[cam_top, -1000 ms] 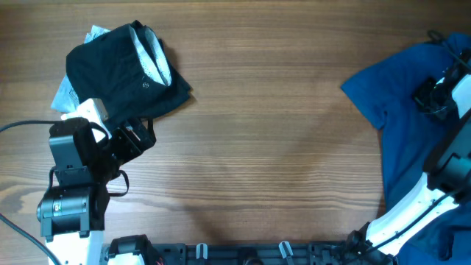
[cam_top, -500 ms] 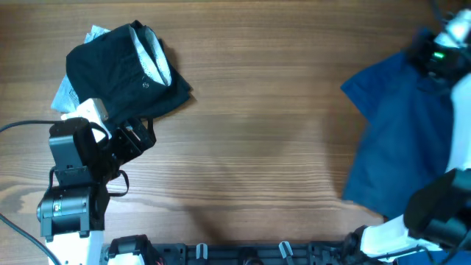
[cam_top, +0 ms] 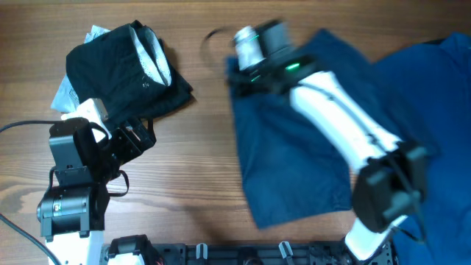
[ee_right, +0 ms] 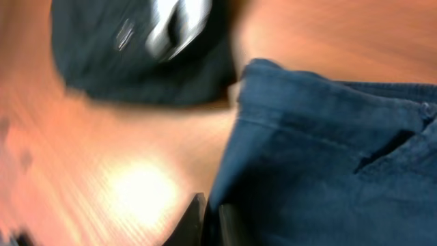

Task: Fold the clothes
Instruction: 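Drag the navy shorts left with the right gripper and lay them flat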

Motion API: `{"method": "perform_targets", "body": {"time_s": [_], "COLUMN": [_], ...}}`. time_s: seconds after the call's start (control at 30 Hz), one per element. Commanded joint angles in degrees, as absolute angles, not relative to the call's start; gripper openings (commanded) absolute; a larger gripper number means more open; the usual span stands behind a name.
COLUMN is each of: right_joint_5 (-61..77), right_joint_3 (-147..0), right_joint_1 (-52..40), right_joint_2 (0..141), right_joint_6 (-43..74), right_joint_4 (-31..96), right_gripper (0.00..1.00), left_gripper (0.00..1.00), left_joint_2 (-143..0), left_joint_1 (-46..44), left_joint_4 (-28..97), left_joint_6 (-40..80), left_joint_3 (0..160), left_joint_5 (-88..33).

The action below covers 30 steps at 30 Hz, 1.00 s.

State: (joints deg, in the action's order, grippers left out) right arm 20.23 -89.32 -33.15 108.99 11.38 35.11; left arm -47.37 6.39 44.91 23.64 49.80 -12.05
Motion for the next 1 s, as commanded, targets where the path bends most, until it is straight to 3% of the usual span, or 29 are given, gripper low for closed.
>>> {"method": "perform_targets", "body": {"time_s": [0.0,0.17,0.23,0.3,0.37,0.53,0.77,0.97], "right_joint_5": [14.3,4.4,4.5,4.6,6.0,6.0,9.5,15.1], "right_joint_3": [-90.2,-90.2,-90.2,-90.2,-89.9,-89.9,-89.9,-89.9], "right_joint_1": [-40.3,-33.4,-26.3,-21.3,-14.0,-8.4,-9.9,-17.8], "right_joint_2": [110.1,106.1,105.5,106.0,108.8,116.3,128.0,134.8], "right_joint_6": [6.3,14.2,17.2,20.1,23.5,31.3,44.6,50.0], "right_joint_4": [35.0,35.9,36.2,37.0,38.2,35.7,25.5,16.6], "right_gripper": [0.24,0.47,0.47,0.41,0.24,0.04,0.04,0.04], "left_gripper": [1.0,1.0,1.0,1.0,1.0,1.0,1.0,1.0], "left_joint_2": [-47.3,-47.3,-47.3,-47.3,-47.3,-47.3,-47.3,-47.3], "left_joint_1": [6.5,6.5,6.5,6.5,6.5,6.5,6.5,6.5], "left_joint_4": [44.9,45.1,45.3,45.3,45.3,45.4,45.6,46.1], "left_joint_6": [22.7,22.7,22.7,22.7,22.7,22.7,22.7,22.7], "left_joint_3": [50.9,50.9,50.9,50.9,50.9,50.9,50.9,50.9], "left_joint_5": [-13.0,-13.0,-13.0,-13.0,-13.0,-13.0,-13.0,-13.1]}}
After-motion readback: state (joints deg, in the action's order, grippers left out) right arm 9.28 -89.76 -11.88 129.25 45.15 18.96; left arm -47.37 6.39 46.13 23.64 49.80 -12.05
